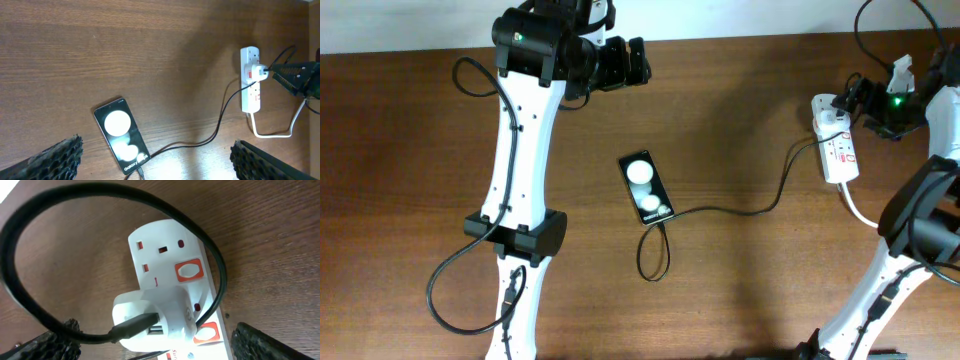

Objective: Plug charger to phone and switch on socket

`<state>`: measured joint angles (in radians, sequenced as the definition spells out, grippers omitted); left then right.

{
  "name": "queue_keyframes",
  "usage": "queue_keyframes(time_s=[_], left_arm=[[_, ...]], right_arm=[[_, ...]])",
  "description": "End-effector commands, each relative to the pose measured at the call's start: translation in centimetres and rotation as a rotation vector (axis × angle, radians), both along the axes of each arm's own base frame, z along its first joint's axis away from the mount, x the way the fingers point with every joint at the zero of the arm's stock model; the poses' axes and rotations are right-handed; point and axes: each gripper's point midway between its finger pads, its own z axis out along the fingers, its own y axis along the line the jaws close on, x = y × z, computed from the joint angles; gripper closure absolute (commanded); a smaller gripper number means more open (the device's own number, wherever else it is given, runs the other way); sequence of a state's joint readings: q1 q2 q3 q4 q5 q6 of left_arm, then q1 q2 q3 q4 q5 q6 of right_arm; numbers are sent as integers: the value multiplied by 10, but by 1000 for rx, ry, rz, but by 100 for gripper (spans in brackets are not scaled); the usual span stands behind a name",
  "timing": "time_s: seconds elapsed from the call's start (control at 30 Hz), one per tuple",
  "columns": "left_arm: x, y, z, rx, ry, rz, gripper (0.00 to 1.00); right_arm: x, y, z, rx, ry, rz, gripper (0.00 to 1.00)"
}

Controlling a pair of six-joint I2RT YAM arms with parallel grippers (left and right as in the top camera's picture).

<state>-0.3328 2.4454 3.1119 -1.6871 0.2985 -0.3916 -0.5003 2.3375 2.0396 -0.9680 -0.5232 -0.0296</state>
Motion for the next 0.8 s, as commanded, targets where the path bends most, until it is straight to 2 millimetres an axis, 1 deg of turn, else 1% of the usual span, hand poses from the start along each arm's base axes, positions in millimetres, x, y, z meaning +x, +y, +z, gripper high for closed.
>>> queue_keyframes(time_s=[0.0,0.1,0.23,0.33,0.43,0.53,0.6,0.77], left_arm=[[-6,3,22,-5,-58,-9,1],[-6,3,22,-5,-58,-9,1],[-6,3,22,-5,-57,-9,1],[-6,3,22,-5,-58,-9,1],[-6,3,22,-5,-58,-9,1],[-6,3,22,-5,-58,-9,1],[-6,3,22,-5,-58,-9,1],[-6,3,22,-5,-58,-9,1]], right_arm=[[4,3,-7,-1,11,5,1],[1,8,-12,16,28,10,1],[1,28,-24,24,47,44,1],[3,36,-25,22,60,50,1],[0,37,-27,24,74,46,1],[-6,31,-31,-1,117,18,1],[-9,33,-32,5,130,18,1],[-9,33,-32,6,132,19,1]])
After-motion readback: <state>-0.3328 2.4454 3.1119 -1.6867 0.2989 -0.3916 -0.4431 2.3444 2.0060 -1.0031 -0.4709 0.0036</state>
